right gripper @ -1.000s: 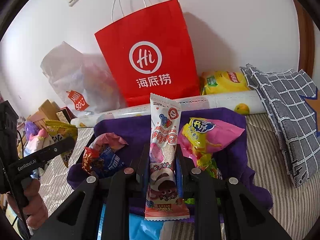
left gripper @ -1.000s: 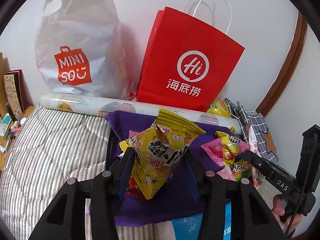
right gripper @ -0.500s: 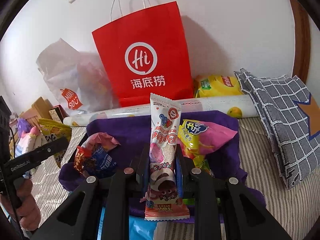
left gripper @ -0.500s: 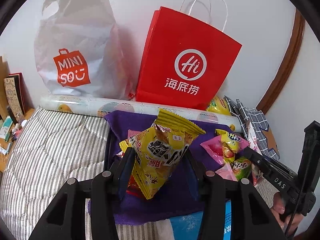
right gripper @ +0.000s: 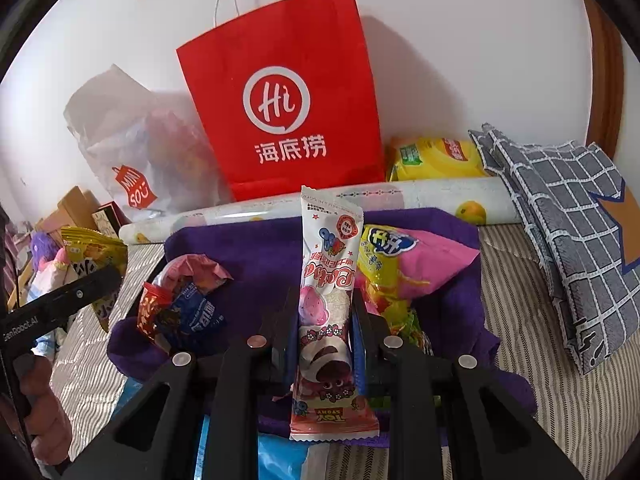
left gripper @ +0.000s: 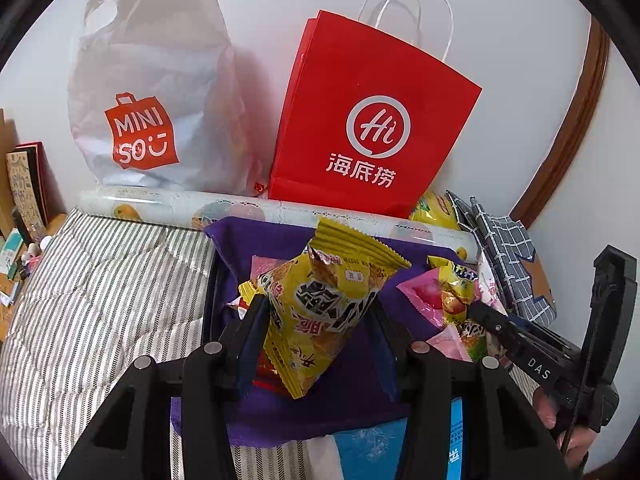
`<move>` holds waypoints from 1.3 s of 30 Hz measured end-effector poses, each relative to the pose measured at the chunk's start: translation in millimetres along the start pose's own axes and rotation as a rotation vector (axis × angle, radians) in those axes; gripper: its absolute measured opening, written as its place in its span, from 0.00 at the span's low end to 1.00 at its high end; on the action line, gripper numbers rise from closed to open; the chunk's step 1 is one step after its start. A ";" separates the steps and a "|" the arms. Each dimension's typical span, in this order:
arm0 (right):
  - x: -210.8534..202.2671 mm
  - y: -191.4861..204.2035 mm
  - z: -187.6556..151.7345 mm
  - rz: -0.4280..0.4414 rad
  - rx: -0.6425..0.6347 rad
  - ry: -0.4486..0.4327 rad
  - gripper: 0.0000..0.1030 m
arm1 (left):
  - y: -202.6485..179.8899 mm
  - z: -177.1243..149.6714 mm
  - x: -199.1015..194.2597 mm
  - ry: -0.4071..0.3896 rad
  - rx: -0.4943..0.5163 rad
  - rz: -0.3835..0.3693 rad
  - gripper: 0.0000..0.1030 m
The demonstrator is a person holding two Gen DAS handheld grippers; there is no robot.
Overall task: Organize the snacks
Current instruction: 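Lower stick snack with right tool while left tool lowers yellow chip bag onto towel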
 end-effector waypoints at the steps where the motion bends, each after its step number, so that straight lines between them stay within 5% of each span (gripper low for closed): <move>1: 1.4 -0.2 -0.9 0.003 0.002 0.004 0.22 | 0.1 -0.3 0.4 0.001 0.000 0.000 0.45; 19: 16.4 -7.7 -9.1 -0.034 0.010 0.036 0.26 | -0.8 -4.7 4.7 0.017 -0.006 -0.012 0.45; 27: -0.1 -3.4 -1.1 -0.004 0.024 -0.008 0.43 | -10.9 -10.6 13.1 0.033 0.001 -0.042 0.45; 39: -11.5 -2.6 4.6 0.029 0.057 -0.019 0.44 | -23.2 -22.7 42.3 0.095 -0.016 -0.082 0.45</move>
Point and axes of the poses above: each gripper's, at about its wrist camera, not at the fingertips, and x roughly the way its jaws point, y to its left, z to its top, the point moved 10 cm from there along x, roughly the way its jaws point
